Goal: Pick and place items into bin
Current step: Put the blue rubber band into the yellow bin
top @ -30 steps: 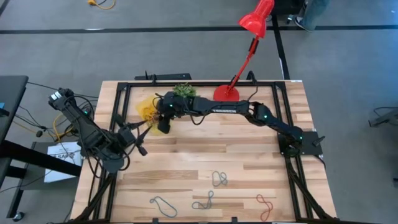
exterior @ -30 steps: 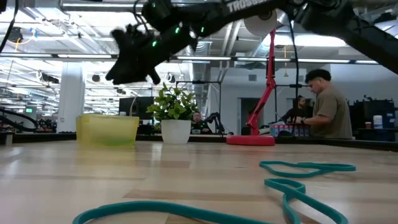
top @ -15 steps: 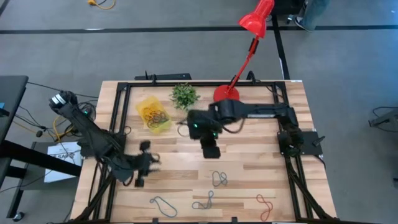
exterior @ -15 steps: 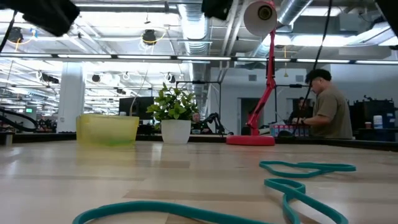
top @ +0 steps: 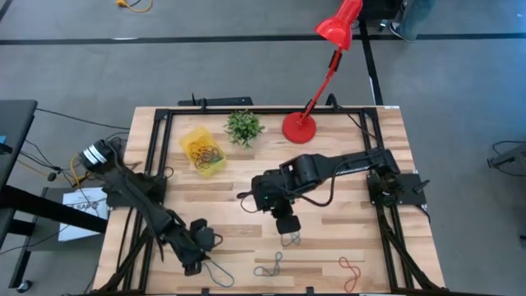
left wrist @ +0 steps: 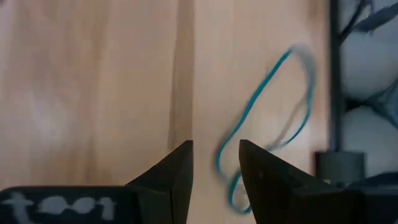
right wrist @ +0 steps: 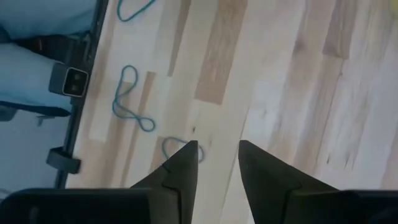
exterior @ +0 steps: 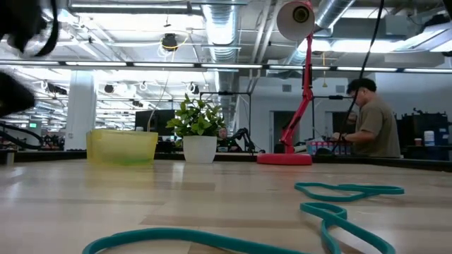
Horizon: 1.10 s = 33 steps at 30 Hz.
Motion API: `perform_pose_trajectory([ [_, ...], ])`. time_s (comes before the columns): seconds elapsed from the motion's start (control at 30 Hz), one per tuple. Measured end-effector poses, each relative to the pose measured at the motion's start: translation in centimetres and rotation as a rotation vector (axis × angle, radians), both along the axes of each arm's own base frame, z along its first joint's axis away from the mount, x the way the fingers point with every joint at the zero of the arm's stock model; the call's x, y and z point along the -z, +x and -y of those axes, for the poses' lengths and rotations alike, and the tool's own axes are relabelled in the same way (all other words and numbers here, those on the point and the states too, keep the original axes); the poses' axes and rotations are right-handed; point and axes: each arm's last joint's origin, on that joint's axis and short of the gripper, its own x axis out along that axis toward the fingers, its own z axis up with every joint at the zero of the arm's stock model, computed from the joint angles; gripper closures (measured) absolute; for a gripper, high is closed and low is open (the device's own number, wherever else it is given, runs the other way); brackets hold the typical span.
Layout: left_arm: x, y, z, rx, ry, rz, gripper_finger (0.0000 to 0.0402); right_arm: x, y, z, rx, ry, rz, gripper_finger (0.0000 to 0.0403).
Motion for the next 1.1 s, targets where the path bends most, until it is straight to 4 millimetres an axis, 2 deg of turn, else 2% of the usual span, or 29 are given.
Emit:
perform_pose_trajectory([
  [0.17, 1.9, -0.1, 1.2, -0.024, -0.032, -0.130, 0.0283, 0.0, -0.2, -0.4, 0.059, 0.024, -0.021, 0.0294],
  [0.5, 2.1, -0.9, 2.9, -0.056, 0.016, -0.100, 0.0283, 0.0, -0.1, -0.3, 0.073, 0.030, -0.023, 0.0294],
  [0.77, 3.6, -1.5, 3.1, -0.047, 0.108, -0.156, 0.0285, 0.0, -0.2, -0.3, 0.072, 0.029, -0.028, 0.0294],
  [0.87, 3.7, -1.8, 3.2, 0.000, 0.167, -0.124, 0.0307, 0.0, -0.2, -0.3, 0.073, 0.029, -0.027, 0.0294],
  [1.03, 3.9, -2.0, 3.0, -0.001, 0.214, -0.113, 0.0386, 0.0, -0.2, -0.3, 0.073, 0.029, -0.027, 0.0294],
  [1.1, 3.8, -2.0, 3.0, -0.026, 0.224, -0.114, 0.0394, 0.0, -0.2, -0.3, 0.073, 0.029, -0.027, 0.0294],
])
